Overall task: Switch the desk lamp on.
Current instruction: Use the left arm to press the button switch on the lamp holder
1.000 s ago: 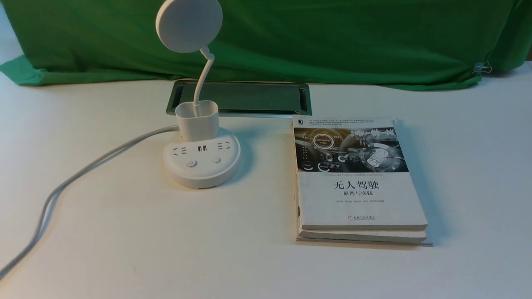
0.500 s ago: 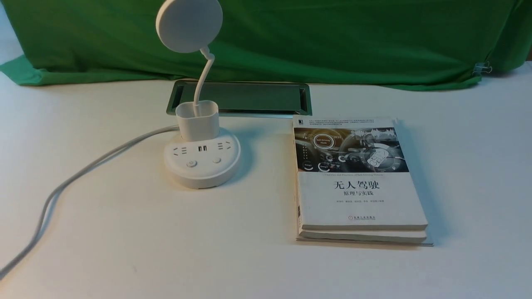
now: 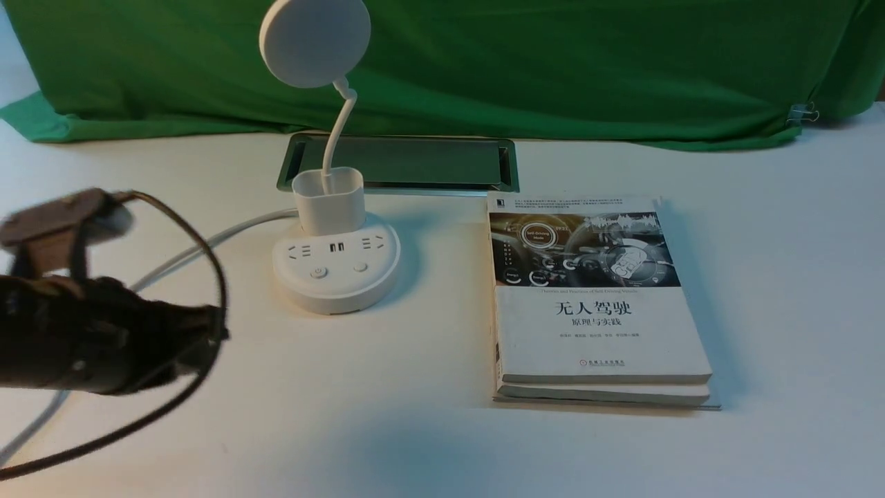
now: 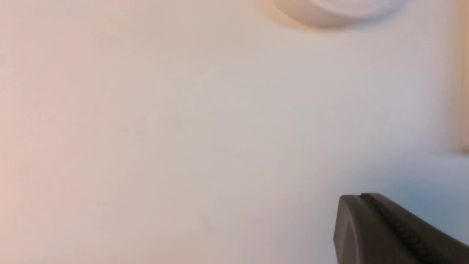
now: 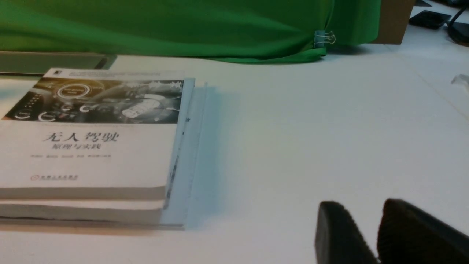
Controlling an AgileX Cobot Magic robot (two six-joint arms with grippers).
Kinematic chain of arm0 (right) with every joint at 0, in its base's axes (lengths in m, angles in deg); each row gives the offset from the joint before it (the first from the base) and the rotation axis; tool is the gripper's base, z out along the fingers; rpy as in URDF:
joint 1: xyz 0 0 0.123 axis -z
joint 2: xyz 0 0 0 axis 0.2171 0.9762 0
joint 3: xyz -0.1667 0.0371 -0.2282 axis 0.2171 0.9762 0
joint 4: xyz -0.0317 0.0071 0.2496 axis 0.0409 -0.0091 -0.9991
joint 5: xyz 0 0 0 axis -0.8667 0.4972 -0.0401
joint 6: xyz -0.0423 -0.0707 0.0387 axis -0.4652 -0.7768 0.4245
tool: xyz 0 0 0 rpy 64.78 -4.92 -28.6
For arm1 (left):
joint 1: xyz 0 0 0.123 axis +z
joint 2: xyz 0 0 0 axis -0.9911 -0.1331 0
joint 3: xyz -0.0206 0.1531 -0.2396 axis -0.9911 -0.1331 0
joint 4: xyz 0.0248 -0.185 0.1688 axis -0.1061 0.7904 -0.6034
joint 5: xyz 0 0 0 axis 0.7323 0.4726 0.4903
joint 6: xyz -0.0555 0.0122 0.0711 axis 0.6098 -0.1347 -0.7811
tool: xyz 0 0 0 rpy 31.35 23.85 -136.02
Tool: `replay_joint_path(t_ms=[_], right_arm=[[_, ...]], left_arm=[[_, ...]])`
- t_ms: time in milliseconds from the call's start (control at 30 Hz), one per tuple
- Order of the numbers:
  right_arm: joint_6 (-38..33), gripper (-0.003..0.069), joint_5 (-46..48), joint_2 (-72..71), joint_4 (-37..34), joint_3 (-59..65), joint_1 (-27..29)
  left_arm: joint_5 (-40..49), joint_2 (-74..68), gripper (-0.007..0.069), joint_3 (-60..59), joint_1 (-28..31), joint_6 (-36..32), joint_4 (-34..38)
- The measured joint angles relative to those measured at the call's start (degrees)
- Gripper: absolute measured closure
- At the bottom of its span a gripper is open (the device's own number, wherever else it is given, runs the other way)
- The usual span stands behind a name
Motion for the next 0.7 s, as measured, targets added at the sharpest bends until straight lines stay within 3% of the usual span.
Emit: replay_joint_path(t_ms=[67, 167, 267, 300, 367, 400, 467, 700], right_arm=[[0.00, 0.0421, 0.00, 0.00, 0.00, 0.00, 0.00], [0.00, 0.0421, 0.00, 0.00, 0.00, 0.00, 0.00], [0.00, 0.0421, 0.00, 0.00, 0.00, 0.00, 0.00], [0.00, 0.0421, 0.00, 0.00, 0.00, 0.00, 0.00], [0.00, 0.0421, 0.00, 0.00, 0.00, 0.00, 0.00], [0.00, 0.0421, 0.00, 0.00, 0.00, 0.00, 0.00], [0.00, 0.0421, 0.00, 0.00, 0.00, 0.00, 0.00], [0.00, 0.0421, 0.00, 0.00, 0.00, 0.00, 0.00]], left_arm=[[1.62, -3.88, 0.0623, 1.92, -3.19, -5.05, 5.29], [1.56, -8.23, 0.0623, 5.68, -8.02, -5.88, 4.70], [0.26, -14.66, 0.0623, 12.66, -13.77, 1.81, -7.08], [-0.37, -18.39, 0.0623, 17.34, -16.09, 8.59, -15.29], [-0.89, -22.99, 0.0623, 23.15, -17.59, 17.48, -26.78], [-0.93, -22.99, 0.0623, 23.71, -17.68, 18.21, -27.80], [-1.50, -28.85, 0.0623, 30.81, -17.89, 26.74, -38.23], [-1.84, -38.80, 0.0623, 40.21, -17.51, 31.56, -45.52]])
